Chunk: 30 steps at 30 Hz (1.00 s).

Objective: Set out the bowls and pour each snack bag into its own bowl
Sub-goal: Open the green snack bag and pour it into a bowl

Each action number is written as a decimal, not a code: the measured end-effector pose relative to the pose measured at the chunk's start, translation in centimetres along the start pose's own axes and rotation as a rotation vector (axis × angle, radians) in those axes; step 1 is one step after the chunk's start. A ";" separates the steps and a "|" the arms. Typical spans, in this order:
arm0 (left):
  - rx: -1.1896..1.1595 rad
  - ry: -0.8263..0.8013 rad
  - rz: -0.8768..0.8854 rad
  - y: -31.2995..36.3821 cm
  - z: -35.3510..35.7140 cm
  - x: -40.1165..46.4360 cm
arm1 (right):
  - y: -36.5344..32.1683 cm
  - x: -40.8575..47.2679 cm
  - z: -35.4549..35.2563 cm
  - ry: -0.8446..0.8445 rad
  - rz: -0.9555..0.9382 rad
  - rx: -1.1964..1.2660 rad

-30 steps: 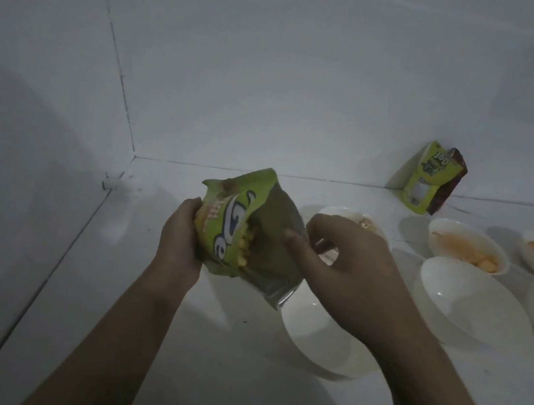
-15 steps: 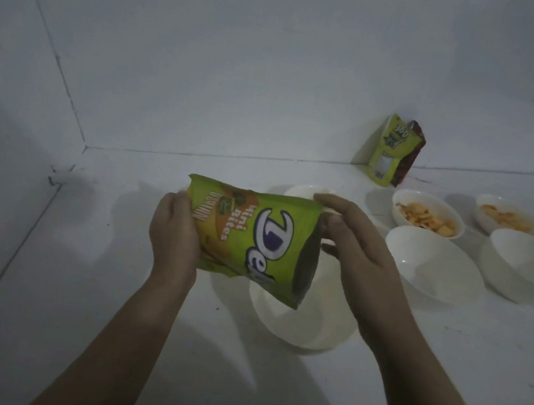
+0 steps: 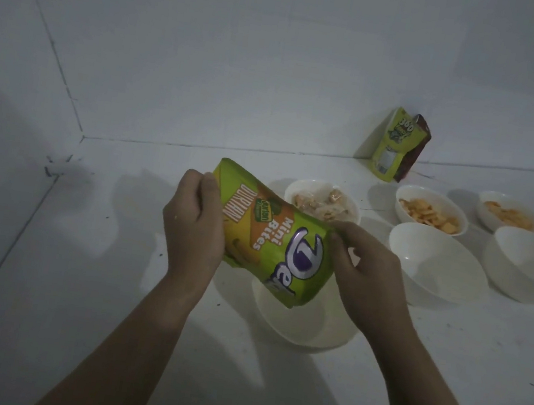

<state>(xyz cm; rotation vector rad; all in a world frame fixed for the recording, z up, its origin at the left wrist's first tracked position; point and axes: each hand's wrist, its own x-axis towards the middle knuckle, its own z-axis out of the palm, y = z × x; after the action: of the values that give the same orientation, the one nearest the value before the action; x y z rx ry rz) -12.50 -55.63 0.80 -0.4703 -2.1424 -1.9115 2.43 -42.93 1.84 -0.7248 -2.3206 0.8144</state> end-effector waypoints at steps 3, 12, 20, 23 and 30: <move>0.001 0.000 0.024 -0.1 -0.1 0.2 | -0.3 0.4 0.0 -0.002 -0.017 -0.083; 0.082 -0.026 0.184 0.4 0.1 0.0 | -1.8 0.0 0.6 -0.161 0.040 0.088; 0.145 -0.060 0.293 1.0 0.4 -0.4 | -0.9 -0.3 0.7 -0.148 0.040 0.158; 0.170 -0.073 0.344 1.3 0.6 -0.6 | -0.7 -0.3 0.6 -0.141 0.042 0.178; 0.174 -0.090 0.396 1.5 1.0 -0.8 | 0.0 -0.4 0.3 -0.159 0.034 0.158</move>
<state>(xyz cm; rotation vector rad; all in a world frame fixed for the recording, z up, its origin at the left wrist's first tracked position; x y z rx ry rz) -11.11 -54.61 1.75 -0.8819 -2.0540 -1.5016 2.49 -43.34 1.50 -0.6534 -2.3548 1.0930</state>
